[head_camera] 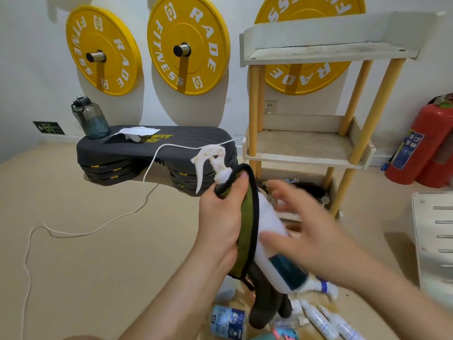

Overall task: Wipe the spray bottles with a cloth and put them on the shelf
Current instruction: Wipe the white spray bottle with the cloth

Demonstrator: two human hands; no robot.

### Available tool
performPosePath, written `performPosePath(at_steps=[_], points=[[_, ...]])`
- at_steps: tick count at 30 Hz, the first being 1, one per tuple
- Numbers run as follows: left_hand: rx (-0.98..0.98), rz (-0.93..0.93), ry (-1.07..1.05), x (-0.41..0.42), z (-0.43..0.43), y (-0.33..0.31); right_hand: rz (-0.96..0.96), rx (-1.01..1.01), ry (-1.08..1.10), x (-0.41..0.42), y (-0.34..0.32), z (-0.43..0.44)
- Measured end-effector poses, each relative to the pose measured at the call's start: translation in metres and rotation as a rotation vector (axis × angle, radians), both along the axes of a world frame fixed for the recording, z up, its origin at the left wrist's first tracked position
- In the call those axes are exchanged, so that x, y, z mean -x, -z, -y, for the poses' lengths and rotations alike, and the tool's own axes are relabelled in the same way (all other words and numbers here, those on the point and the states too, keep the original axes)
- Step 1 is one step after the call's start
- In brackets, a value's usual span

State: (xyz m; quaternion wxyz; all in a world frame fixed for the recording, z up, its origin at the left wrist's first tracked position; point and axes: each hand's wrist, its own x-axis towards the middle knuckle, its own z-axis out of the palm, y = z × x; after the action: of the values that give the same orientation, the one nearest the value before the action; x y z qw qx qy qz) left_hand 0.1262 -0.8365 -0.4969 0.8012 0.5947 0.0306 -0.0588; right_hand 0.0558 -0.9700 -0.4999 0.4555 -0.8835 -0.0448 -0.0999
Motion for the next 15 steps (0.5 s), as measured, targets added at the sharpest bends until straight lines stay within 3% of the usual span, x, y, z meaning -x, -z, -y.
performPosePath(at_steps=[3,8,10,15], points=[[0.047,0.038,0.076,0.003,0.001,-0.005,-0.047,-0.054,-0.09,-0.002,0.017,-0.01],[0.267,0.041,0.161,-0.004,-0.009,-0.017,-0.132,-0.525,-0.164,-0.001,0.001,-0.007],[0.347,-0.003,0.157,-0.011,-0.017,-0.022,-0.191,-0.62,-0.203,0.001,-0.007,-0.005],[0.575,-0.029,0.241,-0.031,-0.054,-0.037,-0.15,-0.188,-0.076,0.0,-0.013,0.015]])
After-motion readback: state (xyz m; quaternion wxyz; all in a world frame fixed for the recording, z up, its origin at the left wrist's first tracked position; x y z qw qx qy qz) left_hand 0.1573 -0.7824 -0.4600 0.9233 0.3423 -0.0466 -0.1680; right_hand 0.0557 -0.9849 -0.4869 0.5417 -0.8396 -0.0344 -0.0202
